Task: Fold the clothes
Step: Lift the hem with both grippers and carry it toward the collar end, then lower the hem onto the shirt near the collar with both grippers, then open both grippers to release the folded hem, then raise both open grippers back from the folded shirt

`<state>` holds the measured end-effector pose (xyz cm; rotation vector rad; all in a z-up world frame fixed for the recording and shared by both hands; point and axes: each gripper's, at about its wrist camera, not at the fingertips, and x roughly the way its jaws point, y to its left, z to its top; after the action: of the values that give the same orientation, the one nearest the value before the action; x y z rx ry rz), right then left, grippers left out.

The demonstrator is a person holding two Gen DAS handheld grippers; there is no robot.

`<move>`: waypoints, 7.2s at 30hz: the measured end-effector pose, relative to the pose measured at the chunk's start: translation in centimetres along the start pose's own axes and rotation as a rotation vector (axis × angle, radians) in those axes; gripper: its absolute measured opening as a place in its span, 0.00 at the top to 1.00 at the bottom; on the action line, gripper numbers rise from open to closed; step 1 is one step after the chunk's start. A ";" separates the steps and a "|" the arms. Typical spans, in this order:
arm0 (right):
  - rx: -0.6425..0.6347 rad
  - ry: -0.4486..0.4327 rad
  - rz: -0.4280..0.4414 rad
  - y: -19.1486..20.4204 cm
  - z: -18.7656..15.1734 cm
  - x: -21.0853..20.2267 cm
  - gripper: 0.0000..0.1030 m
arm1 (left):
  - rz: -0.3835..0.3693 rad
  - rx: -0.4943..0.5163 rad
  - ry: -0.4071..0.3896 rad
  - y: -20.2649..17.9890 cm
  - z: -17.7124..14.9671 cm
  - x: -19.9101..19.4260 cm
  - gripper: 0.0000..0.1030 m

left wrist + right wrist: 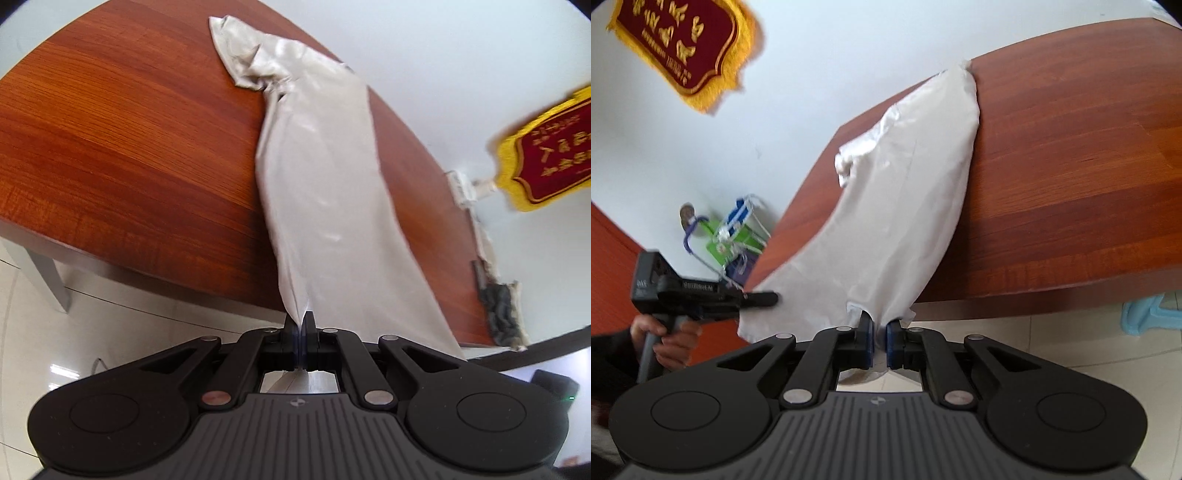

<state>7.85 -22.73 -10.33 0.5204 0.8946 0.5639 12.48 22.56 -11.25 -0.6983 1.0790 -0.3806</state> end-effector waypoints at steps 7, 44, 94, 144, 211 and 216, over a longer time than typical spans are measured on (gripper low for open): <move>0.156 -0.142 -0.076 2.5 1.9 -1.3 0.93 | -0.093 -0.018 -0.051 -1.9 3.3 -1.1 0.98; -0.009 -0.179 -0.161 1.0 34.7 15.6 0.94 | 0.059 -0.132 -0.323 -6.8 29.6 9.2 0.98; -0.182 -0.028 -0.354 -5.3 39.9 25.4 0.51 | 0.214 0.022 -0.087 -3.5 33.3 19.5 0.71; -0.657 -0.144 -0.408 3.0 35.9 39.7 0.43 | 0.332 0.483 0.031 -6.3 23.0 21.8 0.71; -0.560 0.064 -0.372 -1.3 32.3 36.6 0.32 | 0.207 0.310 -0.047 -2.6 33.1 25.5 0.67; -0.560 0.050 -0.344 -1.6 33.4 37.3 0.32 | 0.201 0.305 -0.071 -2.7 34.3 25.8 0.67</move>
<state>54.80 -5.84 -15.15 -0.1537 0.8062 0.4843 54.66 16.45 -16.71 -0.3274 0.9870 -0.3352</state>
